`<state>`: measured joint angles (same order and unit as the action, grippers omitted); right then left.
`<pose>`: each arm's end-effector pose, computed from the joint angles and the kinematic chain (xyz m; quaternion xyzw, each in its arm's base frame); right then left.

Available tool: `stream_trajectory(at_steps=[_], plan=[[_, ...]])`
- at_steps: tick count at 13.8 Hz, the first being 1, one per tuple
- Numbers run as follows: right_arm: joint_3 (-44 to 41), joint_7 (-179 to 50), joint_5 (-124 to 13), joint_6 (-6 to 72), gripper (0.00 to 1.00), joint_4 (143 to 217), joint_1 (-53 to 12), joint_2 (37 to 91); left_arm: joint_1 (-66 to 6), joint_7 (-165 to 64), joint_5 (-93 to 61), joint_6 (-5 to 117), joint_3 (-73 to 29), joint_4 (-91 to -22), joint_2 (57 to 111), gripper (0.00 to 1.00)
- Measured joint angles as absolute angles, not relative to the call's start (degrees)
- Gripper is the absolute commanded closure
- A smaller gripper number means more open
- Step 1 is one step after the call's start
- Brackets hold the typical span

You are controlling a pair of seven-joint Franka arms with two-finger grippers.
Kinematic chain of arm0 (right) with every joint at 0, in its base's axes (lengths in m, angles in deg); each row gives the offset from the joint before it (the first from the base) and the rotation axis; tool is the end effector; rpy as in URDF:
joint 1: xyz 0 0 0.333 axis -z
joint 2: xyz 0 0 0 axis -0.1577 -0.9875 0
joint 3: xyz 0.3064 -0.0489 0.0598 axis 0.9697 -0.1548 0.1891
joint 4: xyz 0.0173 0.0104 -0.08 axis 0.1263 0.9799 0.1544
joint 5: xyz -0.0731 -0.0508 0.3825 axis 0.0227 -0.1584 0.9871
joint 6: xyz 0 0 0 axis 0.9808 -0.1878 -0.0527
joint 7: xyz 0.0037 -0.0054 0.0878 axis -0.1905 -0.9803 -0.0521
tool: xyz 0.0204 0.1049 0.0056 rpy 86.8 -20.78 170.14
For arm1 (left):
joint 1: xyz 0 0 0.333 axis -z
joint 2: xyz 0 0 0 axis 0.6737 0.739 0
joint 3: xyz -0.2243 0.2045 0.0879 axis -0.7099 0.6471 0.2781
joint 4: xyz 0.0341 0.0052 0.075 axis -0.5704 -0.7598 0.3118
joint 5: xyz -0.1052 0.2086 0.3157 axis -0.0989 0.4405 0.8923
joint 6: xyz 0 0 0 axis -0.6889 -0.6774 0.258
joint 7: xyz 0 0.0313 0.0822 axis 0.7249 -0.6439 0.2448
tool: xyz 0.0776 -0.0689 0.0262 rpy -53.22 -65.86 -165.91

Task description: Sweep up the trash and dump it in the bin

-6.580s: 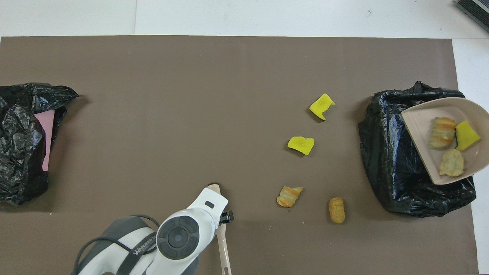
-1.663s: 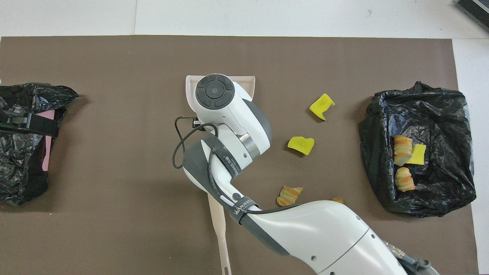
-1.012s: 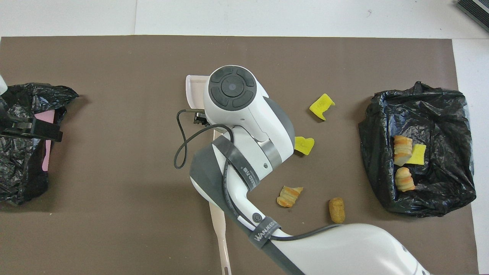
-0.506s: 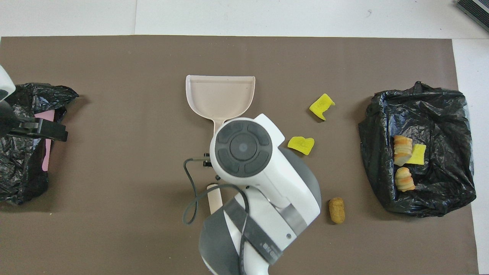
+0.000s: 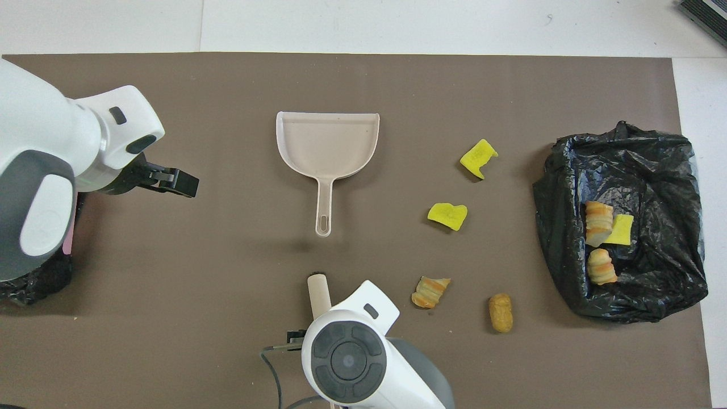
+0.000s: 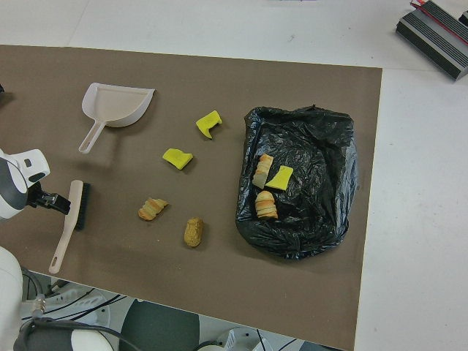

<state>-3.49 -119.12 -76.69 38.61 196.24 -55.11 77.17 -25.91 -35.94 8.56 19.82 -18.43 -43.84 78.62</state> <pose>0.3388 0.4381 0.4103 -0.9974 0.0029 0.0466 0.0544 0.5673 -0.1624 0.5391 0.9913 -0.1315 0.0037 0.0024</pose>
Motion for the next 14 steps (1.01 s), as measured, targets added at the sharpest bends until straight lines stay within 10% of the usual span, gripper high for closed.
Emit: stream_trajectory(at_steps=[10,14], plan=[[-3.5,-121.2,-76.6,51.7,0.0,208.4,-62.0,76.8,-18.0,-45.5,8.5,29.9,-19.4,-39.8,91.8,0.0],[-3.6,-121.2,-76.6,51.7,0.38,208.5,-62.0,77.0,-15.9,-48.8,7.1,33.4,-19.9,-39.1,92.0,0.0]])
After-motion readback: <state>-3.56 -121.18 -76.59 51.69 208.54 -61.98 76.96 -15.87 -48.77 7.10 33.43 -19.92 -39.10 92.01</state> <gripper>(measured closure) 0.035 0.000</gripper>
